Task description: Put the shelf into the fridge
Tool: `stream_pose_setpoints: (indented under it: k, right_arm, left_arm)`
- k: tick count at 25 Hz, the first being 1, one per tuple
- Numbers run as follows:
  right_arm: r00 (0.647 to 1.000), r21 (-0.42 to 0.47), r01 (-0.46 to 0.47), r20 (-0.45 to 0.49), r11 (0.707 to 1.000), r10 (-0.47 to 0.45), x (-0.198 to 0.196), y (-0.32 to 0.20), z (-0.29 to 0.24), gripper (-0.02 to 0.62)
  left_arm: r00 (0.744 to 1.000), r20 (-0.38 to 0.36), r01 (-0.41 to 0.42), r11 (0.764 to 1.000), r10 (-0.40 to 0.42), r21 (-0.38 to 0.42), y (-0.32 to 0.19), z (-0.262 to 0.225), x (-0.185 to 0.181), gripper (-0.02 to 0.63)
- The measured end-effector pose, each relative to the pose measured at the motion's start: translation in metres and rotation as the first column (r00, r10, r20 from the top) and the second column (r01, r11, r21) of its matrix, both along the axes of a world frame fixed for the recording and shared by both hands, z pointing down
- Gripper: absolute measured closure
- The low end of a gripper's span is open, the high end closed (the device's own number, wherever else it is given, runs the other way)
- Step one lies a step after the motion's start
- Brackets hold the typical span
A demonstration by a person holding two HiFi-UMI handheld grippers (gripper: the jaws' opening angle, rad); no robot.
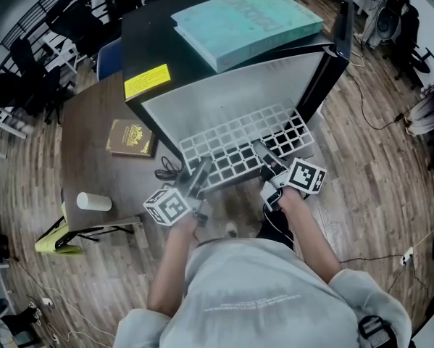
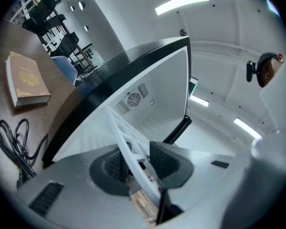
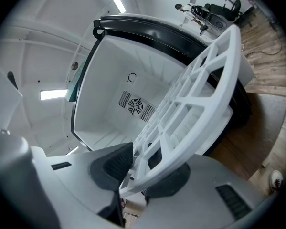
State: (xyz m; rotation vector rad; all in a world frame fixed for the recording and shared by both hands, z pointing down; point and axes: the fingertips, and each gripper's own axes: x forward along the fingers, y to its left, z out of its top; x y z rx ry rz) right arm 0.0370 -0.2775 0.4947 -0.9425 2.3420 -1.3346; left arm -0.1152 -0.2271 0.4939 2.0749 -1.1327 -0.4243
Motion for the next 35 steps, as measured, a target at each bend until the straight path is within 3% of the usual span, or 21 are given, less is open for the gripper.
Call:
stream_pose_setpoints:
  k: [11,16,24,35]
  right_arm:
    - [1.0,-0.031,-0.026,0.006,0.999,0.026,-0.007,-0.006,0.005,0.495]
    - [1.0,0.001,0.017,0.013,1.0,-0.017,-0.006,-0.001,0.005,0.495]
    - [0.999,-0.001,0.044,-0.015,0.999,-0.044,-0.001,0.009,0.011,0.491]
    - [0.997,0.007,0.072,-0.032,0.997,-0.071,0.01,0.023,0.013,0.491]
  left_arm:
    - [0.999,-0.049,0.019,1.0,-0.02,-0.017,-0.013,0.005,-0.01,0.502]
    - [0.996,-0.08,0.043,0.999,-0.043,0.004,-0.008,0.005,-0.009,0.5]
    - [0.987,-0.148,-0.066,0.998,0.064,-0.007,0.027,0.014,0.018,0.494]
    - [0.982,-0.095,-0.163,0.987,0.163,0.004,0.039,0.02,0.044,0.497]
